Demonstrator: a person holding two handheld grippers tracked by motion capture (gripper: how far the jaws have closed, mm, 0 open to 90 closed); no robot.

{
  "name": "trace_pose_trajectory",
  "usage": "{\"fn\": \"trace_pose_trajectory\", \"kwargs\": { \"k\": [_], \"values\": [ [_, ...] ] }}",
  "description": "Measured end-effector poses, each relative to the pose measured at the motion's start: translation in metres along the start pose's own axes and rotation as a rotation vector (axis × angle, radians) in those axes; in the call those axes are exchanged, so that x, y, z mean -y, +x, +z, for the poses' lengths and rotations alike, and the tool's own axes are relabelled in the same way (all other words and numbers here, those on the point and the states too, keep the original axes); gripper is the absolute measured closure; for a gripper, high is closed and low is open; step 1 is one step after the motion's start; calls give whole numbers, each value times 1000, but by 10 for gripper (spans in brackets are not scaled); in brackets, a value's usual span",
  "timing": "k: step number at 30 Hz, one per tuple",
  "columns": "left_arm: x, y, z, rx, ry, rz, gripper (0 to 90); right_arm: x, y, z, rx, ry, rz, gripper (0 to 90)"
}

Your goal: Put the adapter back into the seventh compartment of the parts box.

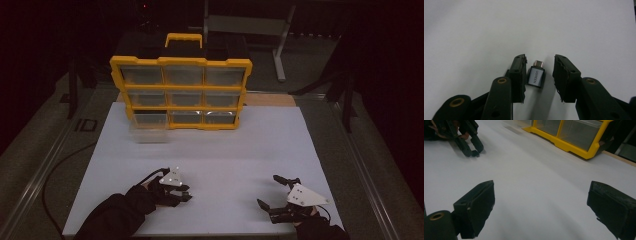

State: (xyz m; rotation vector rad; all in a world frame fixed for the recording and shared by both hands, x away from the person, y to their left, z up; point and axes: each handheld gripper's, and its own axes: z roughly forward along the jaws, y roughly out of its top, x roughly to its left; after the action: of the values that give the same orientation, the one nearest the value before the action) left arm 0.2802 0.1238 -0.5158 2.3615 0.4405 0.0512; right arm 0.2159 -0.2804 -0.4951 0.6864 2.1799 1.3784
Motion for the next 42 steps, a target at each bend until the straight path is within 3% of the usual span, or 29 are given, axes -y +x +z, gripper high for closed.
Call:
{"fn": "trace_pose_trajectory", "kwargs": {
  "k": [9,24,42],
  "values": [
    [0,2,0,-6,1,-7,745,0,0,0,-2,1,0,78],
    [-4,1,-3,13,18,13,759,0,0,0,-1,0,0,78],
    [-17,3,-28,-2,3,34,759,0,0,0,0,3,0,78]
  ]
}}
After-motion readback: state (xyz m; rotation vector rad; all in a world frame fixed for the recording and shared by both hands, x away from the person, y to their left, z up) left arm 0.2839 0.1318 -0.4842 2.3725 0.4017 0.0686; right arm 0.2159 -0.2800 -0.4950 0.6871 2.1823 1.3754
